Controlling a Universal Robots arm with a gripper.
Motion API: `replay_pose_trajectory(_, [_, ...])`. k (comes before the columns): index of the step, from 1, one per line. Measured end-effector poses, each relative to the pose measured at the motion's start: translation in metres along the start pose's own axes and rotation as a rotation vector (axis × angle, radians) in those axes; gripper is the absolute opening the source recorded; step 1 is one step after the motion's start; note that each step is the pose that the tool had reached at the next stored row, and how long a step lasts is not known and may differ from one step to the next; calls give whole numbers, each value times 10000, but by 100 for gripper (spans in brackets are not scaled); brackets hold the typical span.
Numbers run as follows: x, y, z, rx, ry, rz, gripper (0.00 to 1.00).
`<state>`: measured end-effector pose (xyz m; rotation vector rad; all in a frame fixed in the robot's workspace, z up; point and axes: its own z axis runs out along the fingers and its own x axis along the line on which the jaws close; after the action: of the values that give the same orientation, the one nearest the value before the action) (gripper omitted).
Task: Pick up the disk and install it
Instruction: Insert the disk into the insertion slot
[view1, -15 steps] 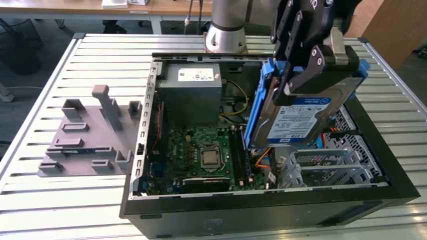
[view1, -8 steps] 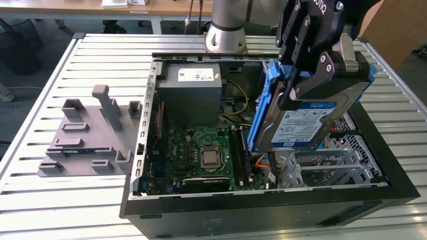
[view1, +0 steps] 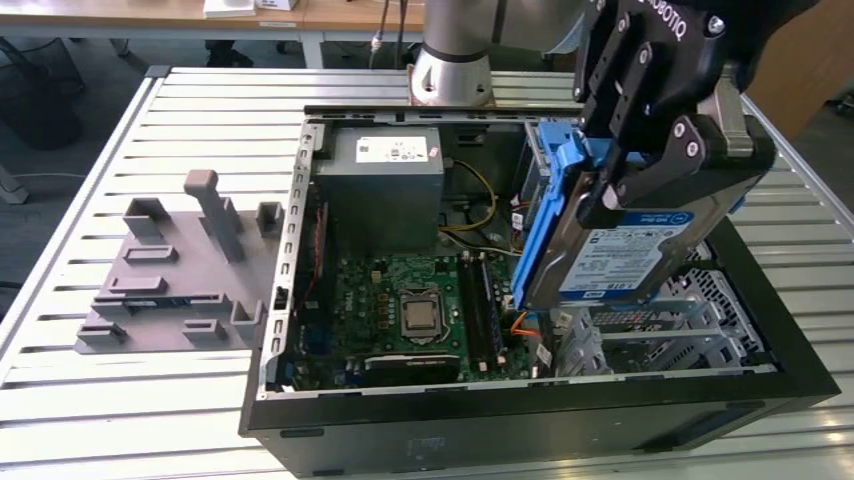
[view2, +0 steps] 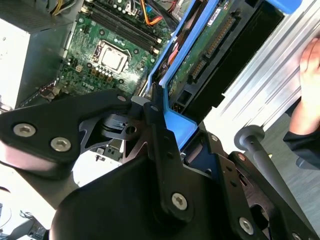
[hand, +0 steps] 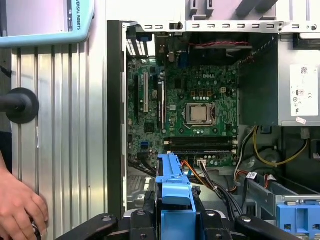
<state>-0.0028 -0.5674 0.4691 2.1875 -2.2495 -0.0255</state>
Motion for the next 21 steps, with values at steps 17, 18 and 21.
replay_pose_trajectory(17, [62,-257,91,0,-1,18,36])
replay_pose_trajectory(18, [63,-274,96,0,0,18,36])
replay_pose_trajectory(21, [63,-345,112,0,1,18,36])
